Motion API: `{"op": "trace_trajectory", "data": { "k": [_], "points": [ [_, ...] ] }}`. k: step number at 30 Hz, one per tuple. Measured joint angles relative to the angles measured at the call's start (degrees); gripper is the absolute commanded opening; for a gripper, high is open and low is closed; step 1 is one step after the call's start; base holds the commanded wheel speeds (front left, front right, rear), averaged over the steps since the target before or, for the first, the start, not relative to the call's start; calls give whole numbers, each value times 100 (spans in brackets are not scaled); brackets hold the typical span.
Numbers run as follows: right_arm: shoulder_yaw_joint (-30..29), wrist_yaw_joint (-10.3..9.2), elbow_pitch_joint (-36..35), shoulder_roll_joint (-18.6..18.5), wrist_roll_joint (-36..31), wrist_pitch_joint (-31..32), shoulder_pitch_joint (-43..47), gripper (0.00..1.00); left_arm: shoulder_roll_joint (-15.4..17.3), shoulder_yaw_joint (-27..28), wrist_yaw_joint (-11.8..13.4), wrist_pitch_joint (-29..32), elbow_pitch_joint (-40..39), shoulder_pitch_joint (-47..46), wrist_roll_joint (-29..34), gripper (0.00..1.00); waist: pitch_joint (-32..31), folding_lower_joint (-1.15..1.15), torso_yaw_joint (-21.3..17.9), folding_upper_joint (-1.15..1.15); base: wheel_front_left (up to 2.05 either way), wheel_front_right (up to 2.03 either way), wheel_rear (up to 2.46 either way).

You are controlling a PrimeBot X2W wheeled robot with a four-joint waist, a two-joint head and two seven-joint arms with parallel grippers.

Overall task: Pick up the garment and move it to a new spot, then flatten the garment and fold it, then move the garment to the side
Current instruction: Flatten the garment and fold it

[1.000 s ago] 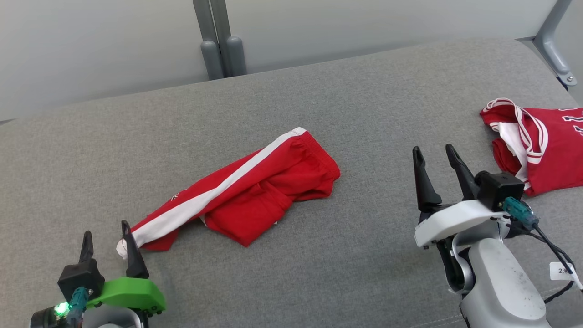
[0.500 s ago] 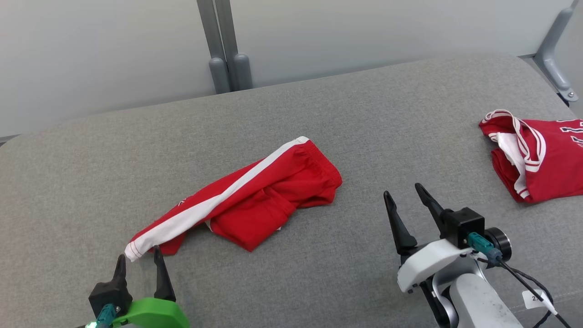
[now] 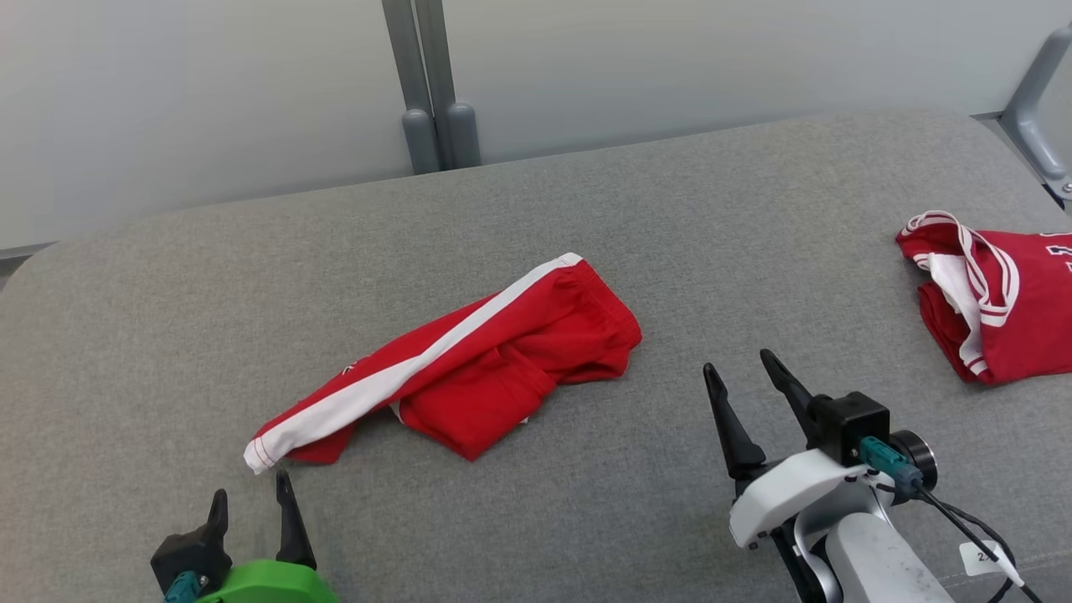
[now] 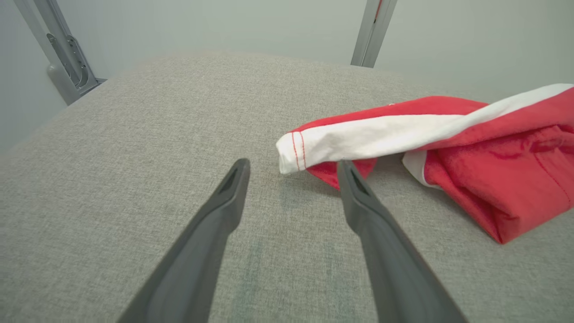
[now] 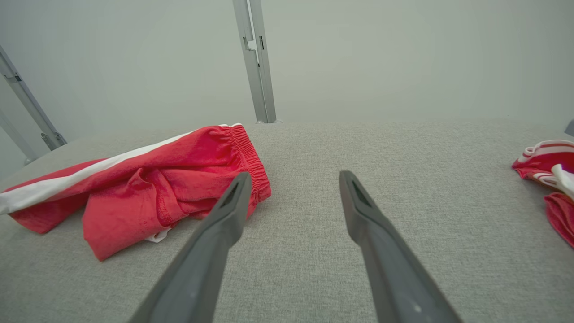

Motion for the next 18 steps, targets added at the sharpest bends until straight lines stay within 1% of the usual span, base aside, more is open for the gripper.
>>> {"op": "trace_trajectory", "data": {
  "k": [9, 12, 16, 18],
  "points": [
    [-101, 0, 59, 1, 19, 0, -33, 100, 0, -27, -65, -1, 40, -14, -7, 100, 40, 0, 142, 0, 0, 0, 0],
    [-101, 0, 60, 1, 35, 0, -35, 100, 0, -73, -170, 0, 52, -20, -58, 100, 69, 0, 160, 0, 0, 0, 0],
    [-85, 0, 57, 1, 35, 0, -75, 100, -1, -144, -366, 0, 77, -134, -369, 100, 191, 0, 153, 0, 0, 0, 0],
    [-86, 0, 47, 0, 35, 0, -130, 100, -1, -148, -392, 0, 77, -215, -414, 100, 263, 0, 148, 0, 0, 0, 0]
  ]
}}
